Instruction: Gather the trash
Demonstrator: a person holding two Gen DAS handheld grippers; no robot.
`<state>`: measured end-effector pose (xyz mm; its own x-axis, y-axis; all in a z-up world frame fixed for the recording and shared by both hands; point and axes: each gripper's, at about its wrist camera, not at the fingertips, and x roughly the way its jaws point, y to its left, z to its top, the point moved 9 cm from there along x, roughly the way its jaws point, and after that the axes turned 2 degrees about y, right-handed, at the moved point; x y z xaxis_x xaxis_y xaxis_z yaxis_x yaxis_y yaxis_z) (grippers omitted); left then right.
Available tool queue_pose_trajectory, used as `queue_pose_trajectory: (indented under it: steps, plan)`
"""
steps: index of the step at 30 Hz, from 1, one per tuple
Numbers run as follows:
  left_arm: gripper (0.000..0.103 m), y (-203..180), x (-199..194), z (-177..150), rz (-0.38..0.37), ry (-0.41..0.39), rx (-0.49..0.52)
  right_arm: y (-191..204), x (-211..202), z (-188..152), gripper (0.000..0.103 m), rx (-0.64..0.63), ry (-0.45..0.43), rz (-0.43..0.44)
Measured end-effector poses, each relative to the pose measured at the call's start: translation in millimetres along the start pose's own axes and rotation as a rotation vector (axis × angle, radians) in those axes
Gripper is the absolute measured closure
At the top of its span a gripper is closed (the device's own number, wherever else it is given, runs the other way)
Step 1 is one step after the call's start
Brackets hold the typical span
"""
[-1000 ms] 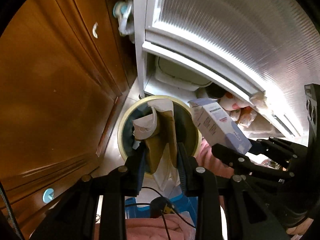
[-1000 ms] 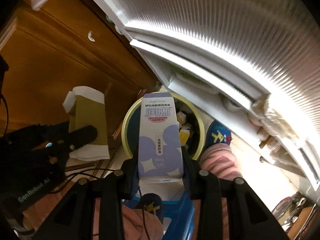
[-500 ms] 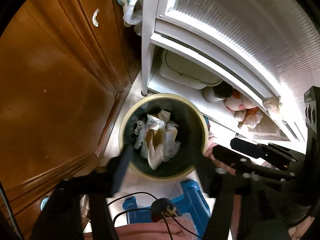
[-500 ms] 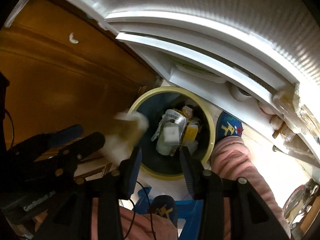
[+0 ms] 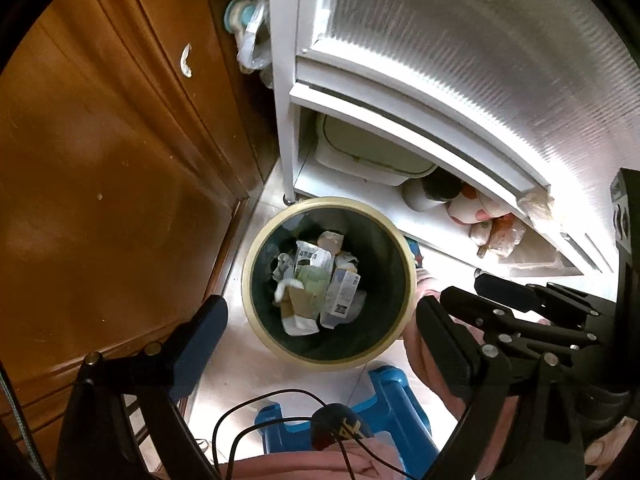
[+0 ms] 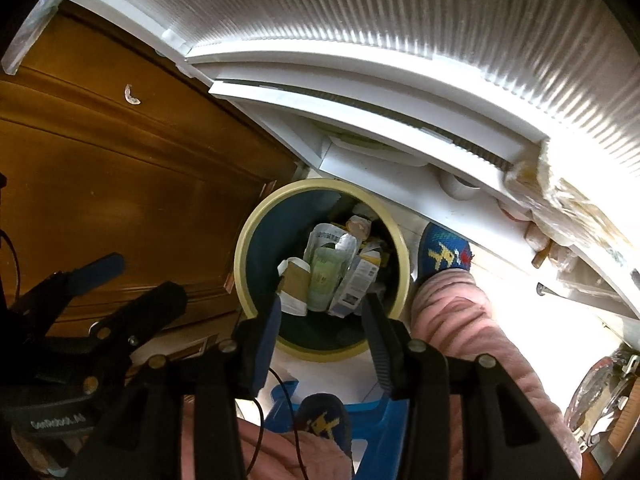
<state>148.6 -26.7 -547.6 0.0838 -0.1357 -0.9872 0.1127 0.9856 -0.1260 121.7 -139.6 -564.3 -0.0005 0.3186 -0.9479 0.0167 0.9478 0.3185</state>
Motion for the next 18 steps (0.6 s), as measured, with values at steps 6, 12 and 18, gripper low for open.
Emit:
queue_pose_trajectory:
  steps: [6,12,18]
  plan:
    - [0.009,-2.8,-11.2,-1.2,-0.017,-0.009,-0.003,0.8,-12.0,-0.6,0.060,0.003,-0.017,-0.006]
    - [0.009,-5.5,-35.9,-1.8,-0.026,-0.046,0.004,6.5,-27.8,-3.6,0.060,-0.015,-0.045,-0.011]
    - [0.009,-10.9,-71.3,-1.3,-0.017,-0.106,0.005,15.8,-56.1,-6.7,0.060,-0.037,-0.094,-0.009]
